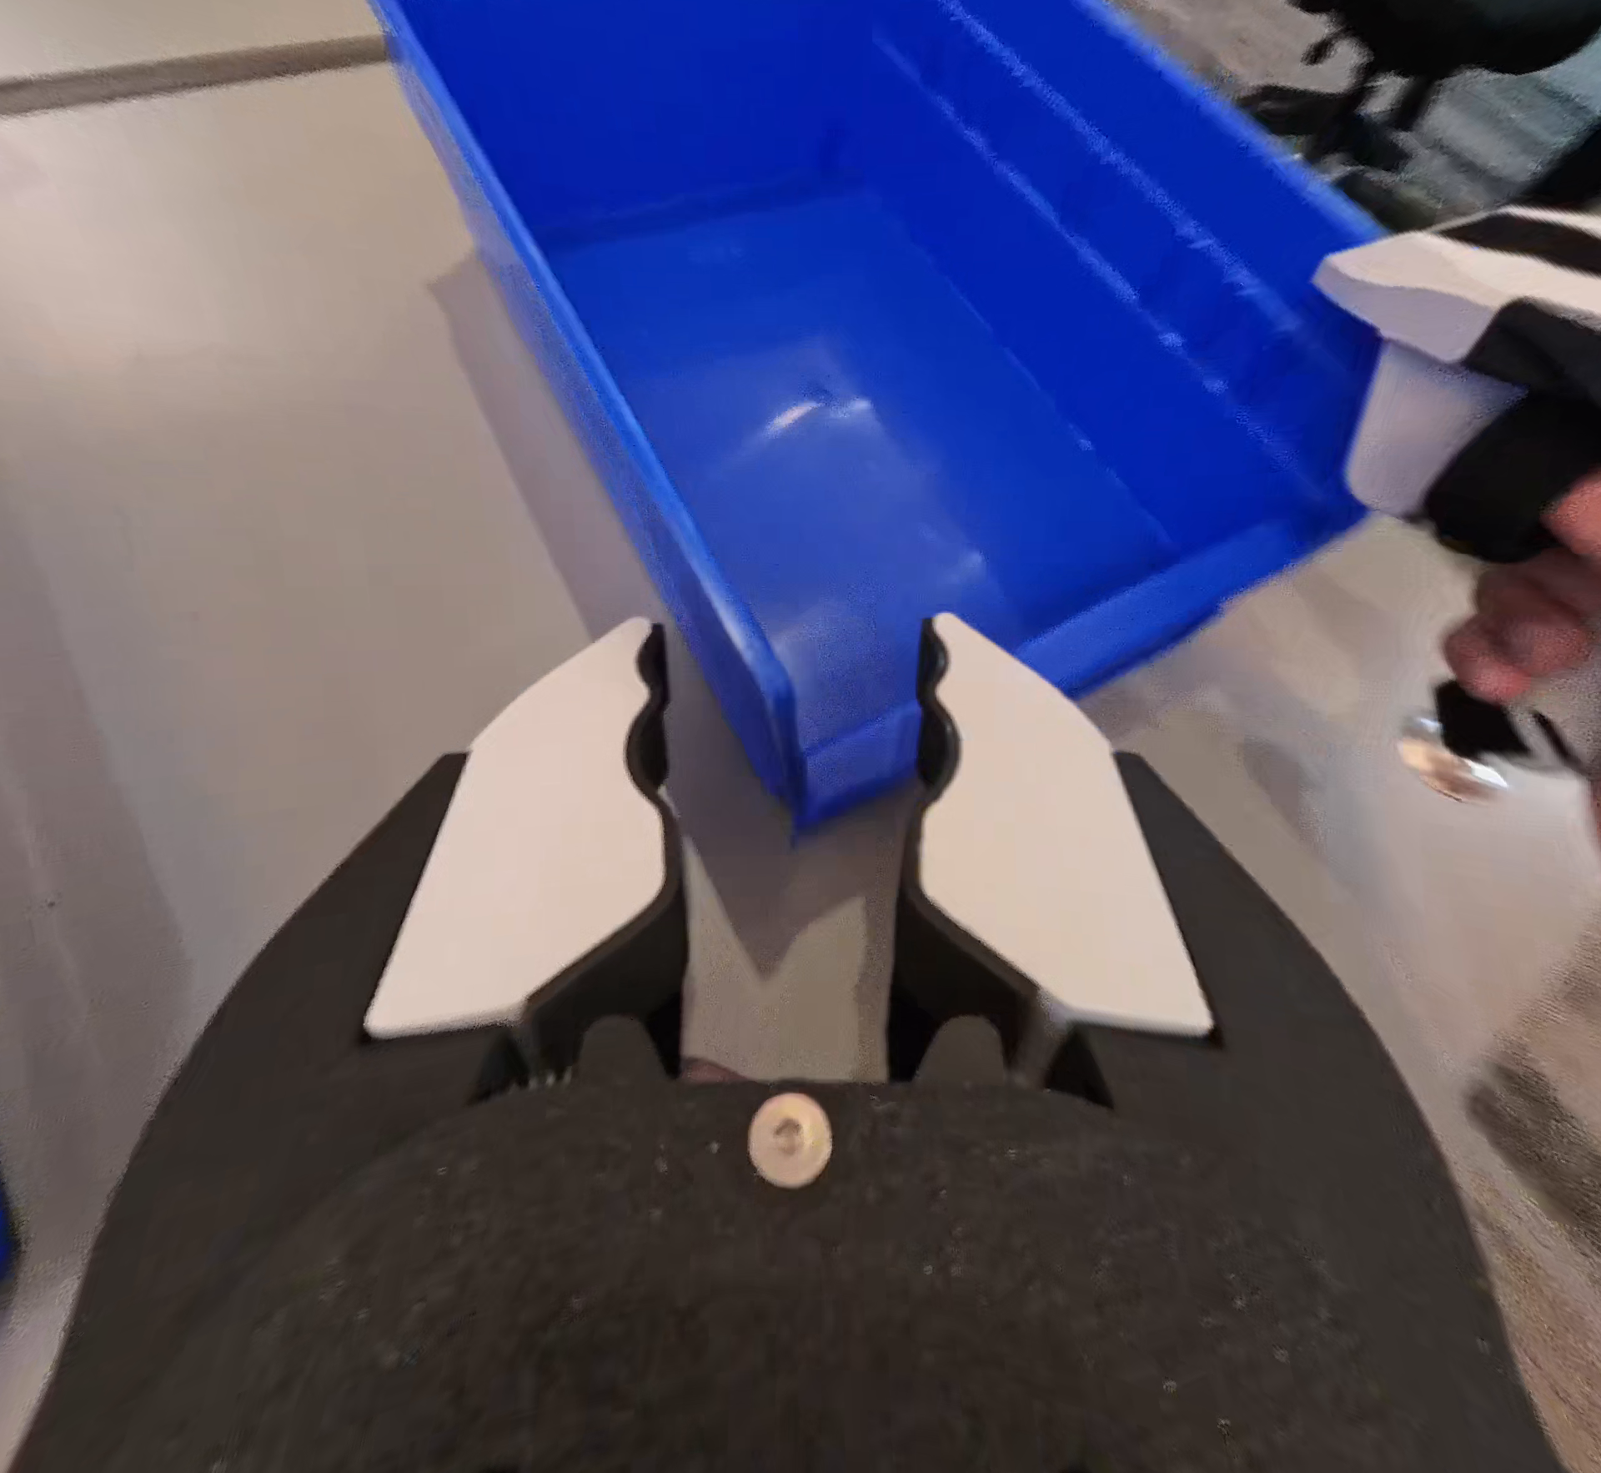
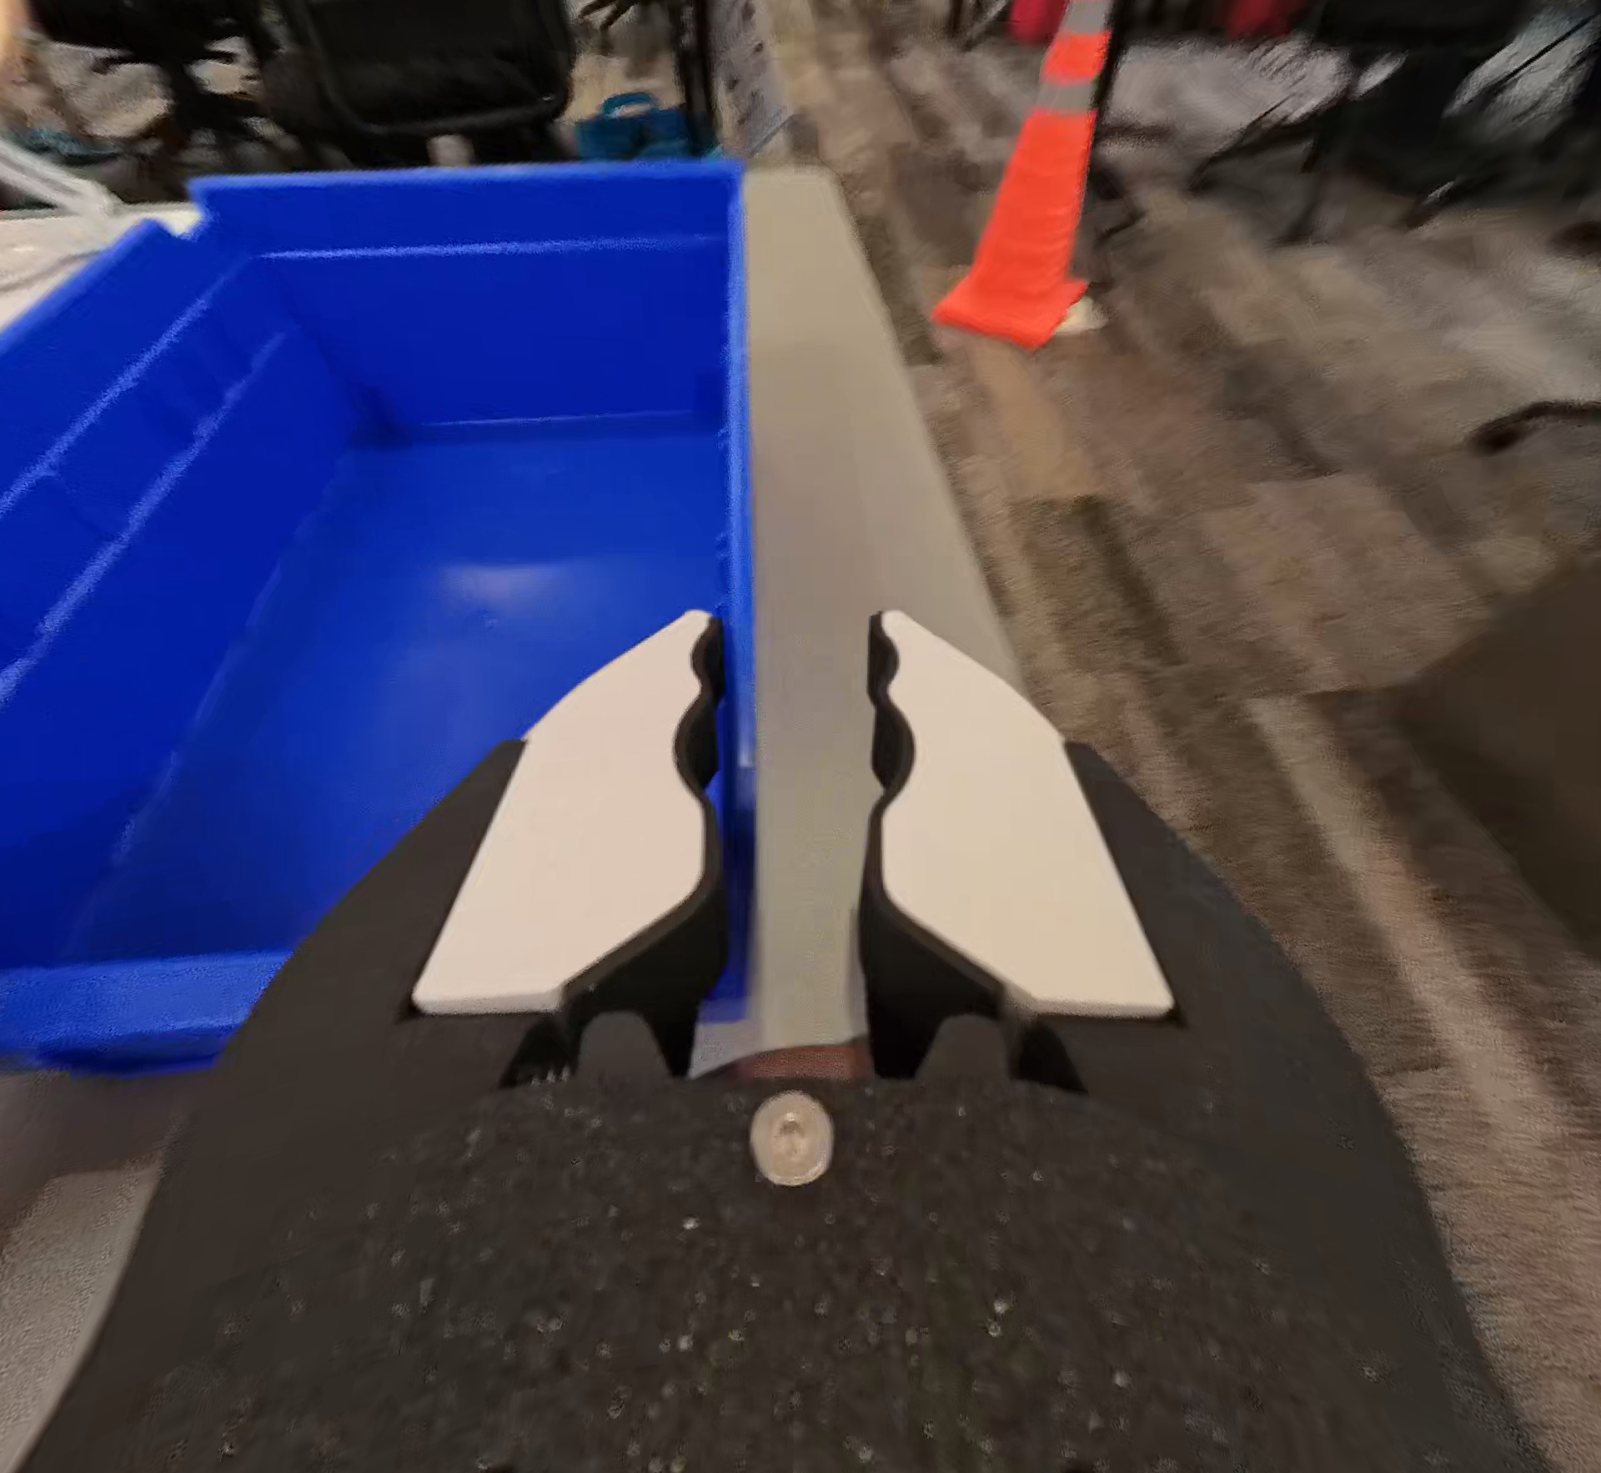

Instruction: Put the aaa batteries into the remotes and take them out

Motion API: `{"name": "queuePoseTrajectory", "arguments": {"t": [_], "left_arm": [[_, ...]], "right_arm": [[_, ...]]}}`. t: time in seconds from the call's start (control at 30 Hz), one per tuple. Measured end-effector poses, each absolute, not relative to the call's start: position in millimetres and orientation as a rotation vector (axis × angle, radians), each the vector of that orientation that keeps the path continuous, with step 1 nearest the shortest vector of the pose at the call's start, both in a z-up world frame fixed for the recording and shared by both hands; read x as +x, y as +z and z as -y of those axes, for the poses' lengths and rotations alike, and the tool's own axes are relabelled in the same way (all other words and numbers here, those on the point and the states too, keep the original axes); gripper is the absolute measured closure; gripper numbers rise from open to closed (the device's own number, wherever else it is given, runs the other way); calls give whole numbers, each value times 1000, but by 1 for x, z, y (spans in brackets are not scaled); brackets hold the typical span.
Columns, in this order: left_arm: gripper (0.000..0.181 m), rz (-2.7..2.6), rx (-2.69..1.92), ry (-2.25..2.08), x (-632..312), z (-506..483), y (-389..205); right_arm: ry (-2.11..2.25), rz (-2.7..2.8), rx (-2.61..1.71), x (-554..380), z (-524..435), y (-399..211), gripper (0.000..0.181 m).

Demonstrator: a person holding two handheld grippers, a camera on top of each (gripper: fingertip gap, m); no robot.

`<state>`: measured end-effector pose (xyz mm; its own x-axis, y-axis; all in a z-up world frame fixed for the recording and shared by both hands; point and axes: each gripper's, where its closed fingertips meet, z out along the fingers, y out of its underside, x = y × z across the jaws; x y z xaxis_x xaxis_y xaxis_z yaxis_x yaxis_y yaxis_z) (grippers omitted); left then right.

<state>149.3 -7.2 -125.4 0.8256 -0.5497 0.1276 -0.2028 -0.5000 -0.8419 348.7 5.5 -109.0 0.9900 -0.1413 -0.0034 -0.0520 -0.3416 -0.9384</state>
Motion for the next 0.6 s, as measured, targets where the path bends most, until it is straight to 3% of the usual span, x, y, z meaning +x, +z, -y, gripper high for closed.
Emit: {"name": "queuePoseTrajectory", "arguments": {"t": [0.17, 0.33, 0.47, 0.6], "left_arm": [[114, -568, -1934, -686, 66, 29, -40], [110, -489, -1862, -321, -111, 12, -14], [109, -368, -1966, -134, -217, -4, -67], [105, -315, -2098, -239, -235, -17, -131]], "right_arm": [[-254, 18, -1659, 332, 24, -11, 135], [-51, 384, -1576, 169, 20, 52, 122], [240, 472, -1641, 6, 14, 1, 111], [191, 344, -1896, -51, -2, -104, 104]]}}
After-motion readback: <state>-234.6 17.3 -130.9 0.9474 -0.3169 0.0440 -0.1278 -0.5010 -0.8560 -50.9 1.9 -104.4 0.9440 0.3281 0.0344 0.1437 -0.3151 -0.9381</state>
